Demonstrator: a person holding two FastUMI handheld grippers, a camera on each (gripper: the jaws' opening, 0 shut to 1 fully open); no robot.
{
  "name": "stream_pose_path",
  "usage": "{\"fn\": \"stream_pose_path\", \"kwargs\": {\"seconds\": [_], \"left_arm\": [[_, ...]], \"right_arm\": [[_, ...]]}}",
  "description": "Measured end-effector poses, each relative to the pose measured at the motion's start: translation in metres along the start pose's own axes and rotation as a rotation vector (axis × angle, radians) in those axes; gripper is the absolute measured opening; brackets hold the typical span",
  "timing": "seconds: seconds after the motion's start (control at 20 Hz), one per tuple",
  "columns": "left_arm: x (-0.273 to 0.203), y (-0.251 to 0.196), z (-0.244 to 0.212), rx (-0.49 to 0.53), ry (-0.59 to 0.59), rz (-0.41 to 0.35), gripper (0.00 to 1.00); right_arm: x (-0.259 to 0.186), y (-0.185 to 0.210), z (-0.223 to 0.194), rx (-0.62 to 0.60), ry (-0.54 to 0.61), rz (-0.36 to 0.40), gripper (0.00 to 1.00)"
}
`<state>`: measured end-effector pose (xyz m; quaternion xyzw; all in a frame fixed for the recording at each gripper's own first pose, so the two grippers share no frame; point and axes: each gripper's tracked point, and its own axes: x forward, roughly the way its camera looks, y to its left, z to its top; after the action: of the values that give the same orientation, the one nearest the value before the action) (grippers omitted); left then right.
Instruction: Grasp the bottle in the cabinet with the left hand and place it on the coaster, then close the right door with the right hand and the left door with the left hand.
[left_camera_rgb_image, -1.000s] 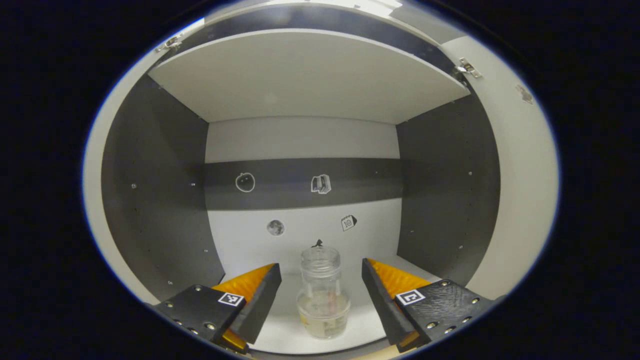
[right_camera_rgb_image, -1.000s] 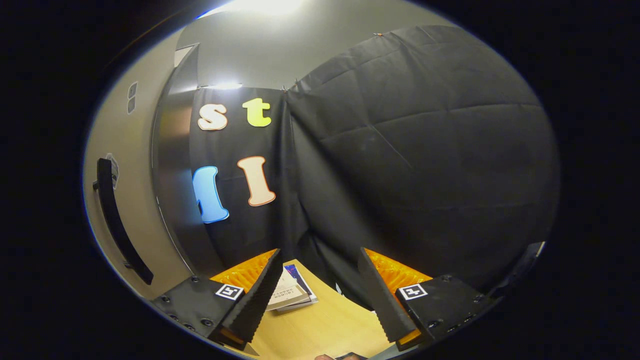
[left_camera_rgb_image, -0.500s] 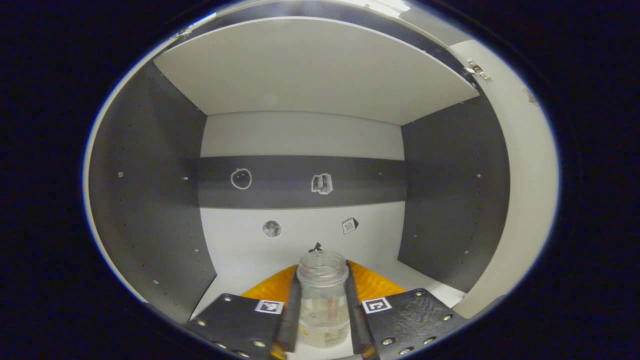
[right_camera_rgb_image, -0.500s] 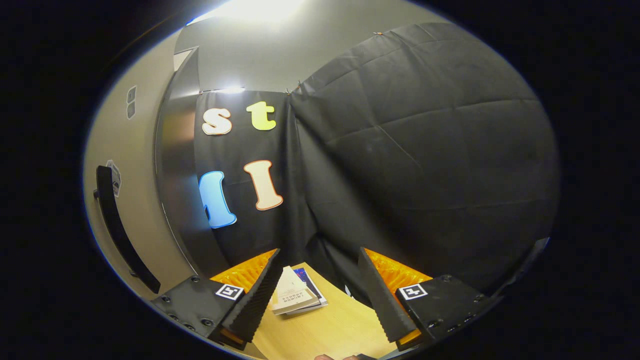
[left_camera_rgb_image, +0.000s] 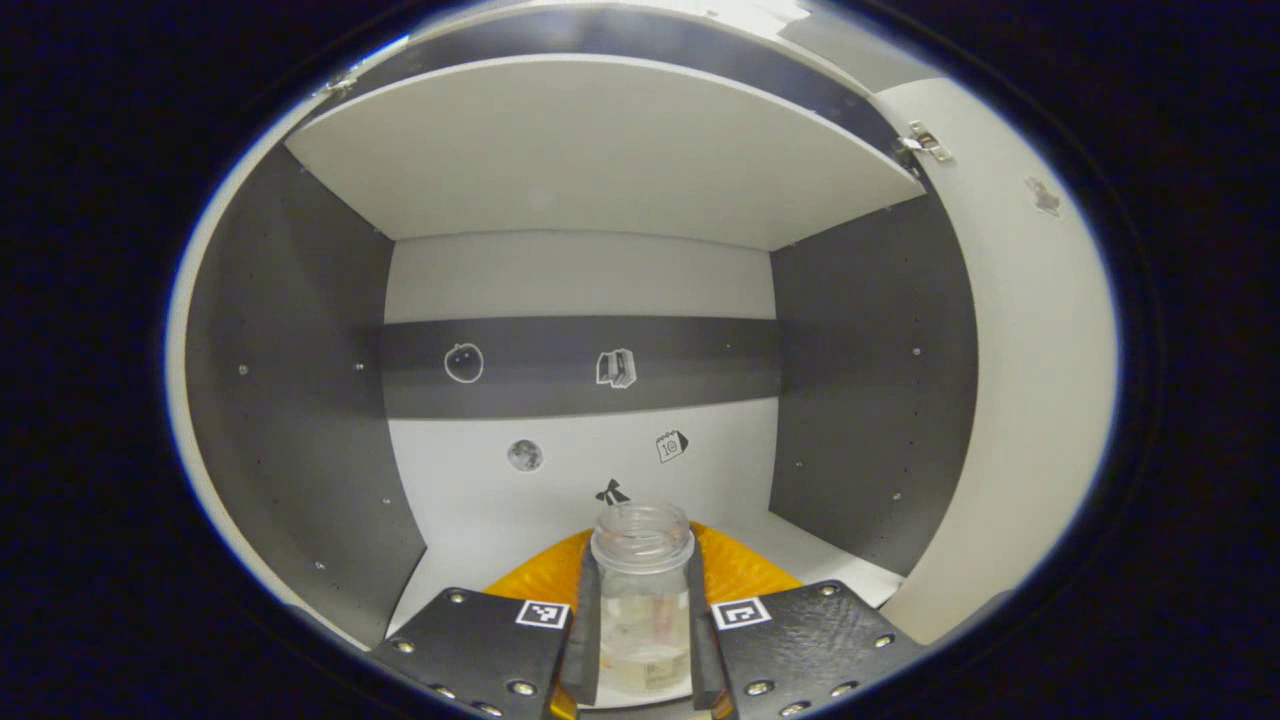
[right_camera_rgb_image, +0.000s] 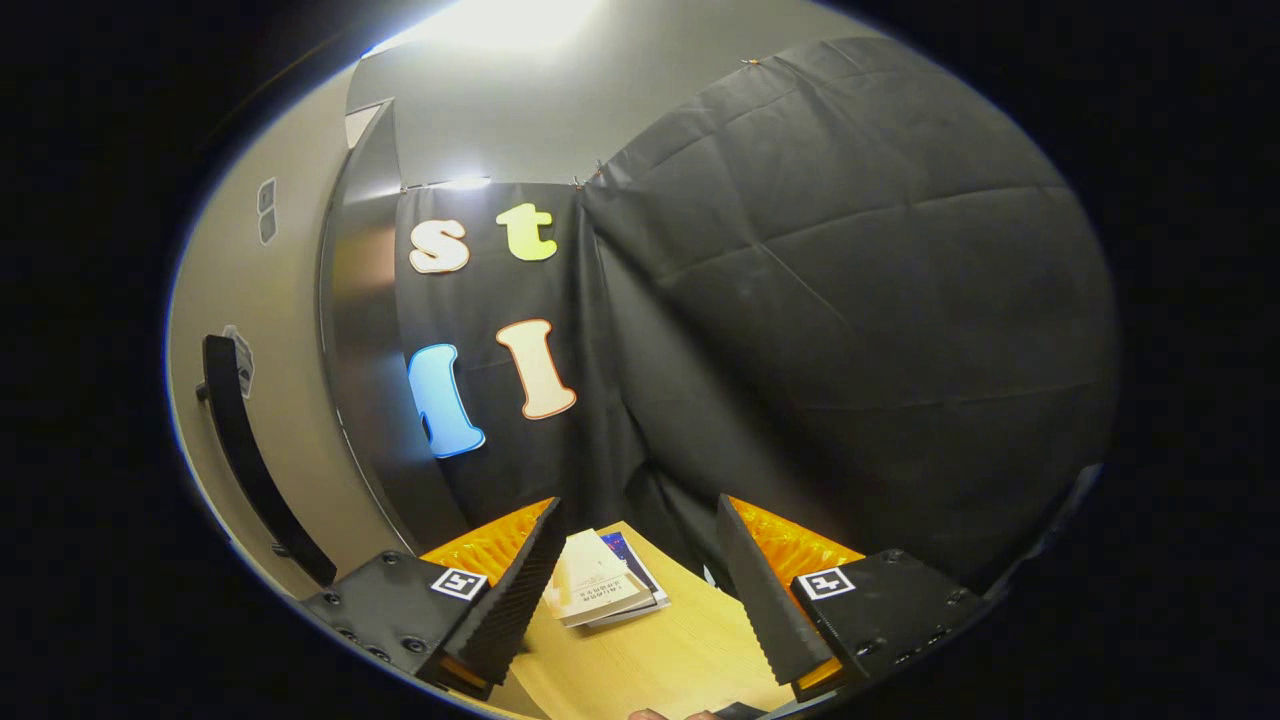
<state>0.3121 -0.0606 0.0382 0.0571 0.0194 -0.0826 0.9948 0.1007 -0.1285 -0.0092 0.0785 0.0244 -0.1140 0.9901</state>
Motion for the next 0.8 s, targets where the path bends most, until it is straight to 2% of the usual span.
{"fn": "stream_pose_path", "kwargs": {"seconds": [0.25,0.5,0.8], "left_arm": [[-0.038,-0.017,0.017,-0.007,-0.026,-0.080,0.37],[-0.091,-0.026,0.031,-0.001,-0.079,-0.112,0.36],[-0.138,-0.034,-0.006,-0.029,-0.073,-0.125,0.36]], "right_arm": [[-0.010,0.002,0.000,0.001,-0.001,-0.002,0.97],[-0.023,0.010,-0.001,-0.002,0.005,0.010,0.97],[-0.037,0.018,0.008,-0.012,-0.008,0.030,0.97]]}}
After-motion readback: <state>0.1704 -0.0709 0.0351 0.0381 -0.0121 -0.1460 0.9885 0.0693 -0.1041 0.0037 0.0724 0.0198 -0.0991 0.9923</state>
